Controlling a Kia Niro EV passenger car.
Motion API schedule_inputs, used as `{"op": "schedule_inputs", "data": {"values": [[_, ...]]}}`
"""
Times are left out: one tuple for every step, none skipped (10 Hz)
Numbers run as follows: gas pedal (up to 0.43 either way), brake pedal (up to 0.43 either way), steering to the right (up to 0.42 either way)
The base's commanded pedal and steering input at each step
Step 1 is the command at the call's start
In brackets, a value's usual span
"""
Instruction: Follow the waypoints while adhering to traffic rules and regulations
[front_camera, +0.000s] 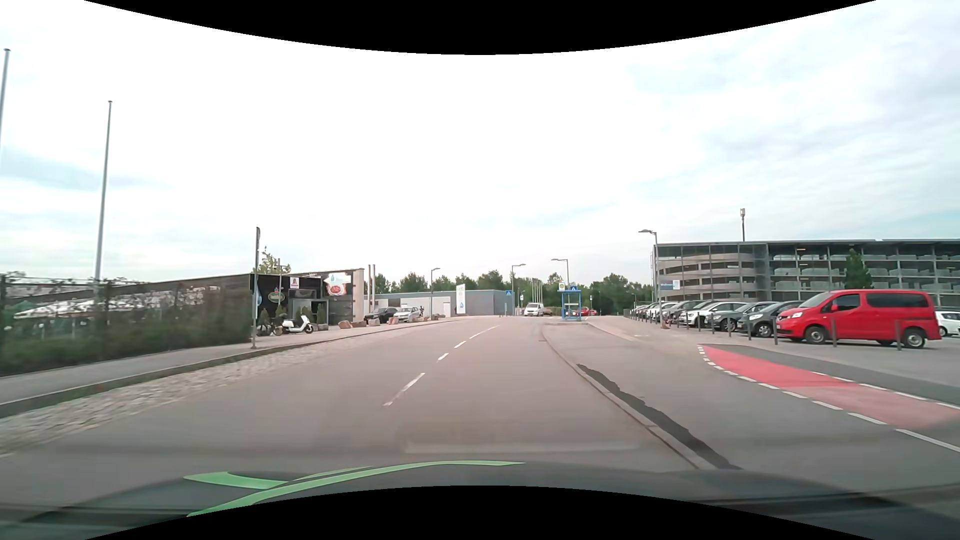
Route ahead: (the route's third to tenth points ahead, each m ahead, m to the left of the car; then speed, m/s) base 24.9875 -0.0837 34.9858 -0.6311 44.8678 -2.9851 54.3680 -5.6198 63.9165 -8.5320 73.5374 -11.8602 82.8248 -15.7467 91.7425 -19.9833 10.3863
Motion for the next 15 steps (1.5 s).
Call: {"op": "schedule_inputs", "data": {"values": [[0.000, 0.000, 0.028], [0.000, 0.000, 0.028], [0.000, 0.000, 0.028], [0.020, 0.000, 0.028], [0.028, 0.000, 0.027], [0.028, 0.000, 0.027], [0.028, 0.000, 0.027], [0.039, 0.000, 0.026], [0.039, 0.000, 0.025], [0.047, 0.000, 0.024], [0.047, 0.000, 0.023], [0.047, 0.000, 0.023], [0.047, 0.000, 0.023], [0.047, 0.000, 0.021], [0.047, 0.000, 0.019]]}}
